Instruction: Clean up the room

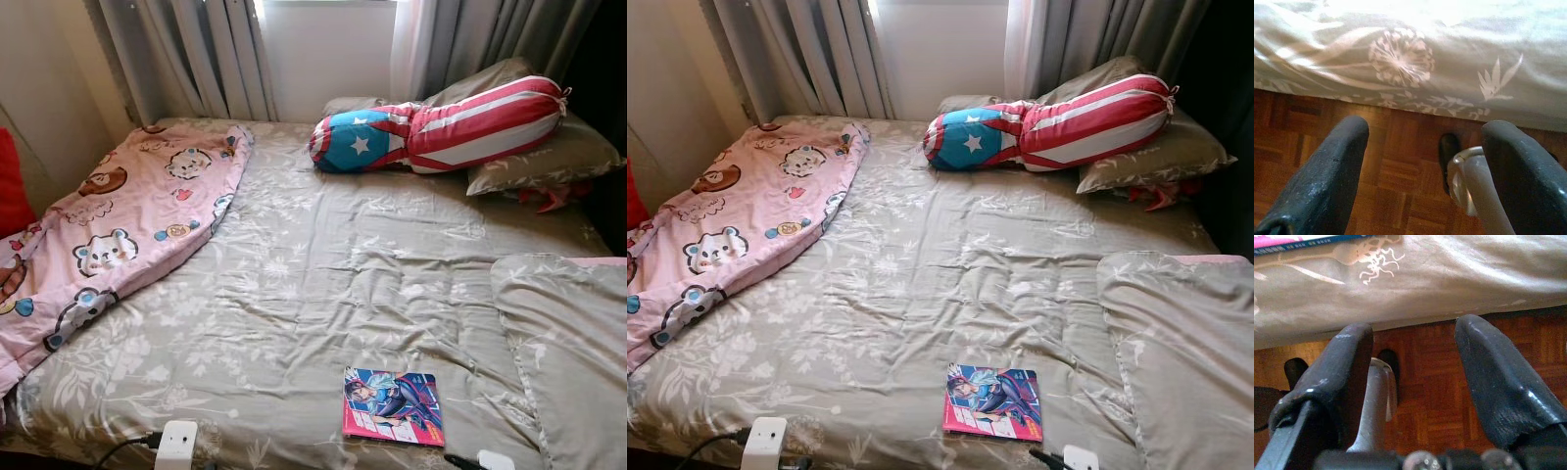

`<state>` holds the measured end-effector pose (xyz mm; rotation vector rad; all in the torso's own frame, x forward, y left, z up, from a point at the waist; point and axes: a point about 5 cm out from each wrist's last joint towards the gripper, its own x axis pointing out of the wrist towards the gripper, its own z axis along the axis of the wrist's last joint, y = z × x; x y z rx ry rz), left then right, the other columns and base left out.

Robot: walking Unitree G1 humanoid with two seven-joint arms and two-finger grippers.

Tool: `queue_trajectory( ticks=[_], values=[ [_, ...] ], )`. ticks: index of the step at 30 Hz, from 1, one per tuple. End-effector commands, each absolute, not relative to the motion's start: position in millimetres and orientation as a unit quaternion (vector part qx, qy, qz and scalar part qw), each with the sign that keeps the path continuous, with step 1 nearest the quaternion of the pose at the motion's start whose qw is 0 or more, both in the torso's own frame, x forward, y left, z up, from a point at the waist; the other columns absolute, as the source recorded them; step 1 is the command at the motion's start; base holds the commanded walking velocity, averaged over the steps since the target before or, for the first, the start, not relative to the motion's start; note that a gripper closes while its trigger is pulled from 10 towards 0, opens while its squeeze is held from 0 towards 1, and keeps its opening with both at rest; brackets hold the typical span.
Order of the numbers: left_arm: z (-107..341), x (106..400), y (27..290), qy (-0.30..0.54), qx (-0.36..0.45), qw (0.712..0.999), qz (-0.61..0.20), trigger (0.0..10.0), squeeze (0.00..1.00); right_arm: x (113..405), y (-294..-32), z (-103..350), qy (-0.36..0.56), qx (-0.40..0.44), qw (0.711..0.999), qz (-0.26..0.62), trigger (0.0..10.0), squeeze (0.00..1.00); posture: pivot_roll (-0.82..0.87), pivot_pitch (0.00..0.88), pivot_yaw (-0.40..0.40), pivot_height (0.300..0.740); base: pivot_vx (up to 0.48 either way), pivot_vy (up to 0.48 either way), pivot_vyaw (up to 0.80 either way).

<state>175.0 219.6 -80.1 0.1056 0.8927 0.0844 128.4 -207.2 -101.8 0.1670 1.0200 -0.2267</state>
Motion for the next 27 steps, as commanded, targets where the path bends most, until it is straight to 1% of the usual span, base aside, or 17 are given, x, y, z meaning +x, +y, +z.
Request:
queue_trajectory(
  ticks=[1,2,4,7,10,11,16,17,18,19,24,25,26,27],
  values=[
    [-82.1,170.8,220.7,0.438,0.042,0.897,0.052,10.0,0.00,126.8,-202.5,-103.3,0.494,0.075,0.861,-0.099,10.0,0.00,0.01,0.000,-0.029,0.740,0.000,0.000,0.00],
    [-82.0,170.9,220.7,0.438,0.044,0.896,0.052,10.0,1.00,127.6,-201.6,-103.2,0.494,0.074,0.861,-0.096,10.0,0.00,0.02,0.000,-0.031,0.740,0.000,0.000,0.00],
    [-82.1,170.7,220.7,0.439,0.050,0.896,0.050,10.0,1.00,128.3,-200.4,-103.2,0.494,0.072,0.862,-0.092,10.0,0.00,0.02,0.000,-0.033,0.740,0.000,0.000,0.00],
    [-82.9,169.2,220.6,0.441,0.049,0.895,0.050,10.0,1.00,118.8,-204.7,-104.8,0.496,0.067,0.861,-0.088,10.0,0.00,0.01,0.000,-0.026,0.740,0.000,0.000,0.00],
    [-83.6,166.7,223.1,0.446,0.048,0.892,0.055,10.0,1.00,116.7,-205.1,-105.2,0.496,0.068,0.861,-0.088,10.0,0.00,0.00,0.000,-0.025,0.740,0.000,0.000,0.00],
    [-84.1,164.1,226.3,0.450,0.051,0.890,0.059,10.0,0.00,115.4,-205.0,-105.5,0.496,0.069,0.861,-0.090,10.0,0.00,0.00,0.000,-0.024,0.740,0.000,0.000,0.00],
    [-84.5,160.4,231.8,0.453,0.037,0.888,0.075,10.0,0.00,111.7,-200.8,-107.1,0.498,0.075,0.859,-0.092,10.0,0.00,0.00,0.000,-0.014,0.740,0.000,0.000,0.00],
    [-84.6,159.9,232.5,0.454,0.038,0.887,0.075,0.7,0.00,111.2,-200.2,-107.4,0.498,0.075,0.859,-0.092,10.0,0.00,0.00,0.000,-0.014,0.740,0.000,0.000,0.00],
    [-84.6,159.9,232.5,0.454,0.038,0.887,0.075,0.7,0.00,111.2,-200.2,-107.4,0.498,0.075,0.859,-0.092,10.0,0.00,0.00,0.000,-0.014,0.740,0.000,0.000,0.00],
    [-84.7,159.5,232.9,0.454,0.036,0.887,0.075,0.0,0.00,110.9,-199.6,-107.5,0.499,0.076,0.859,-0.092,10.0,0.00,0.01,0.000,-0.015,0.740,0.000,0.000,0.00],
    [-83.6,159.7,236.9,0.452,0.037,0.887,0.086,0.0,0.00,112.6,-197.8,-107.4,0.499,0.074,0.859,-0.084,10.0,0.00,0.01,0.000,-0.023,0.740,0.000,0.000,0.00],
    [-83.6,159.7,237.0,0.453,0.037,0.887,0.088,1.2,0.00,113.9,-197.9,-107.0,0.498,0.073,0.860,-0.082,10.0,0.00,0.01,0.000,-0.021,0.740,0.000,0.000,0.00],
    [-83.8,159.5,236.8,0.453,0.037,0.886,0.088,1.2,0.00,114.5,-198.1,-106.8,0.497,0.073,0.861,-0.081,10.0,0.00,0.01,0.000,-0.021,0.740,0.000,0.000,0.00],
    [-83.8,159.9,236.3,0.454,0.037,0.886,0.087,9.4,0.00,115.0,-198.5,-106.6,0.496,0.073,0.861,-0.082,10.0,0.00,0.02,0.000,-0.020,0.740,0.000,0.000,0.00]
  ],
)
